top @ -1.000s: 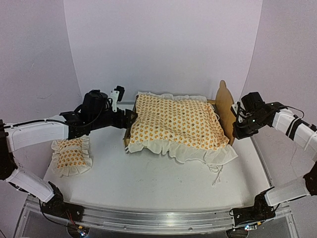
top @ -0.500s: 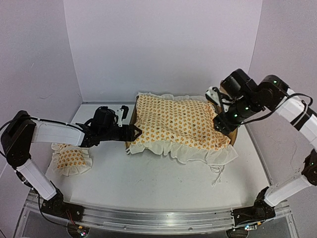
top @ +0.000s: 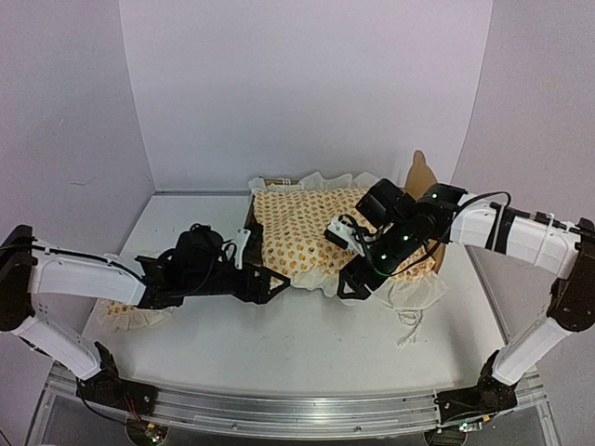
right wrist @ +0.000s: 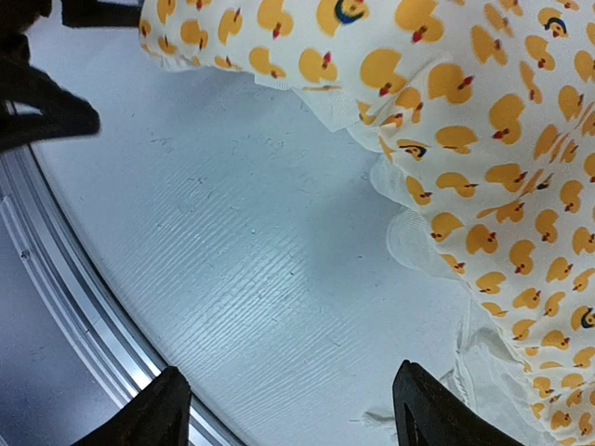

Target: Set up the pet bed

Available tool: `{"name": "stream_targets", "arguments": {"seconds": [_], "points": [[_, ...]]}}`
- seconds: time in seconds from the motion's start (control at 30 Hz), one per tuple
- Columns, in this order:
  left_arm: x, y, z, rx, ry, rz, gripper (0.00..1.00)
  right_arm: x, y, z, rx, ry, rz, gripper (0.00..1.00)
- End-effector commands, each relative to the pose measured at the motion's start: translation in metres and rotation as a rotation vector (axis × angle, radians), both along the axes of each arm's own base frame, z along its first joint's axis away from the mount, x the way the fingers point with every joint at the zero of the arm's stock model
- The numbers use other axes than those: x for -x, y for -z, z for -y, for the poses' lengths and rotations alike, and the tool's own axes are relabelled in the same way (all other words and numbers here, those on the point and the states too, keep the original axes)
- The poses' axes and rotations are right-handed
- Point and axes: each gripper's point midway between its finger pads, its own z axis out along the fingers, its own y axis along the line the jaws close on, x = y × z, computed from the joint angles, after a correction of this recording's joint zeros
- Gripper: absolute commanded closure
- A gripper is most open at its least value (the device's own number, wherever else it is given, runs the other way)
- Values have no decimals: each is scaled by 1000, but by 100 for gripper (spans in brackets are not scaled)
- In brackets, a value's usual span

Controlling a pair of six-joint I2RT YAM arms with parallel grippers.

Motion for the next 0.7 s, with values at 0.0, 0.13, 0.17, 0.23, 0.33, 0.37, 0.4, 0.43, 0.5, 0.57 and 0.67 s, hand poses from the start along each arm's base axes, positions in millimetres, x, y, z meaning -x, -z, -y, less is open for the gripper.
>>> {"name": "stream_targets", "arguments": {"seconds": [0.0,0.13,0.17,0.23,0.33,0.37,0.4,0.43,0.5,0.57,0.67], "points": [[-13,-56,-29,71,-23,164,15,-5,-3,-26,-110,-24,-4,23],[-21,-32,-52,-53,-16,171,14,-5,-2,-29,-131,-13,-6,23],[-24,-21,-56,-94,-18,159,16,-4,-2,-30,-137,-14,-9,23],[-26,-13,-57,-119,22,175,18,-3,-4,-32,-153,-15,-18,23],[-21,4,-40,-137,138,181,18,-1,-3,-34,-168,-15,-30,23],[-19,8,-34,-131,178,172,18,0,-4,-33,-170,-13,-32,23],[-15,15,-28,-125,218,156,18,1,-3,-32,-171,-12,-38,23],[-12,22,-23,-120,251,139,14,3,-2,-31,-173,-10,-42,23],[-8,36,-17,-130,295,111,11,6,-1,-28,-176,-5,-46,23],[-5,48,-13,-151,318,98,12,8,0,-25,-184,1,-46,23],[-13,54,-9,-182,293,82,29,10,5,-22,-186,10,-43,23]]}}
